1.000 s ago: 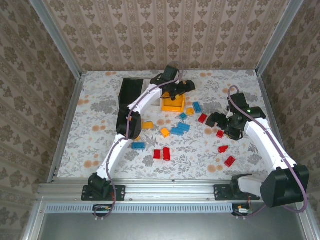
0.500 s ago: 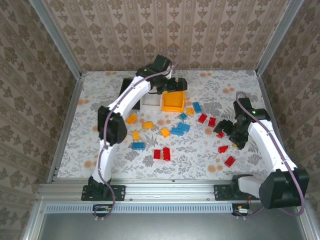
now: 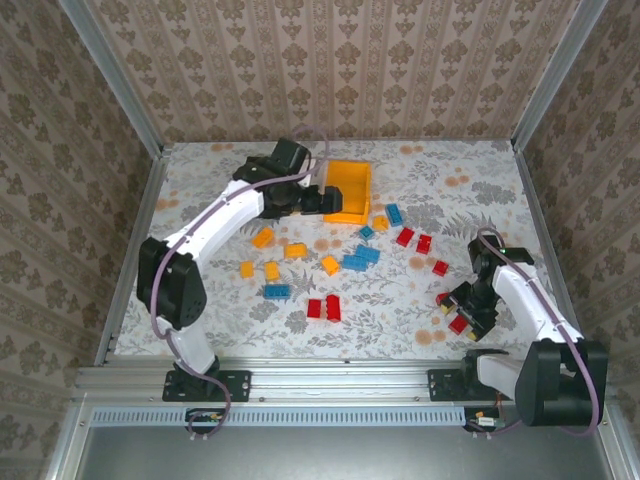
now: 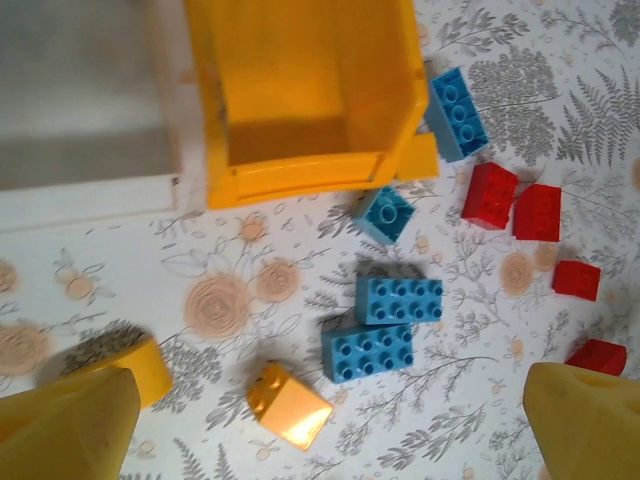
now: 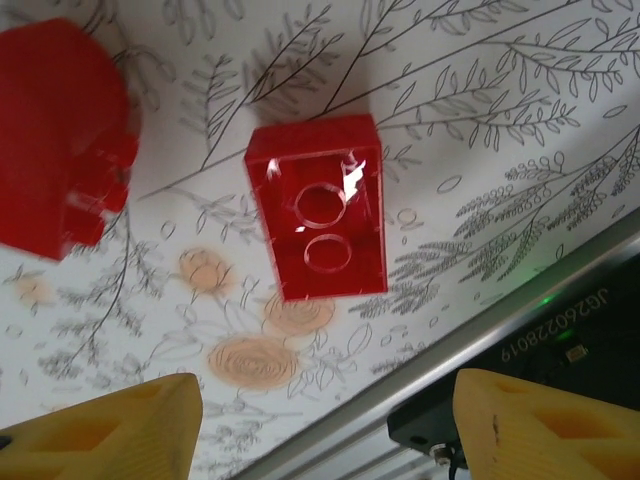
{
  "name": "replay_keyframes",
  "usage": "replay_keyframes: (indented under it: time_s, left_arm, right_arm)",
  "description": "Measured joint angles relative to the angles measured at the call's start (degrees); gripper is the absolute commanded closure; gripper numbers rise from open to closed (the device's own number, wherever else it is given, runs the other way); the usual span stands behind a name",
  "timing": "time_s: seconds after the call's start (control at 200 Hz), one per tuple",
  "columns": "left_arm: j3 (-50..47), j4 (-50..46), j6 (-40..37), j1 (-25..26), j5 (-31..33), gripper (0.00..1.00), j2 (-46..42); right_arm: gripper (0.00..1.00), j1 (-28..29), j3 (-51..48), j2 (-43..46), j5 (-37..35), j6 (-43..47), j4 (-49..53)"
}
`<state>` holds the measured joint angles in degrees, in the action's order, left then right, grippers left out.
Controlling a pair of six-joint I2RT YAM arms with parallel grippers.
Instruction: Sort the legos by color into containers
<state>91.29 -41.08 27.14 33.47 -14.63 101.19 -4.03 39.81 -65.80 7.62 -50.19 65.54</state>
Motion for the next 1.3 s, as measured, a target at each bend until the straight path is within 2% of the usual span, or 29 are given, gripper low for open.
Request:
replay_keyframes:
  time_s: [0.225,0.475,0.64,0.93,1.125,1.3]
  left_arm:
    - [-3.21,0.42,-0.24,-2.86,0.37,0.00,-4.98]
    - [-3.26,0.39,-0.46,-3.96,0.55,0.00,-5.57]
    - [-3.26,0.37,-0.48,-3.93,0.57,0.00,-5.57]
    - [-3.58,-0.20,-0.48,-3.96,1.49,0.00,-6.60]
    - [-5.20,-0.33,-0.48,-4.24,2.12,0.00,-9.18]
    - [-5.99,-0.22,-0.39,-4.72,2.27,0.00,-9.40]
  right_arm:
    - [0.35,-0.66,-3.61,-2.23,-2.60,-1.70,-4.33]
    - [0.37,-1.49,-3.65,-4.83,-4.61,-2.12,-7.32]
    - [0.45,-1.53,-3.65,-7.56,-4.70,-2.12,-9.38]
    - [0.63,-1.68,-3.98,-10.78,-4.22,-2.51,-14.56]
    - [0.65,-1.73,-3.76,-9.49,-3.82,-2.49,-14.51]
    - [0.65,-1.70,1.60,-2.73,-2.40,-2.27,-11.08]
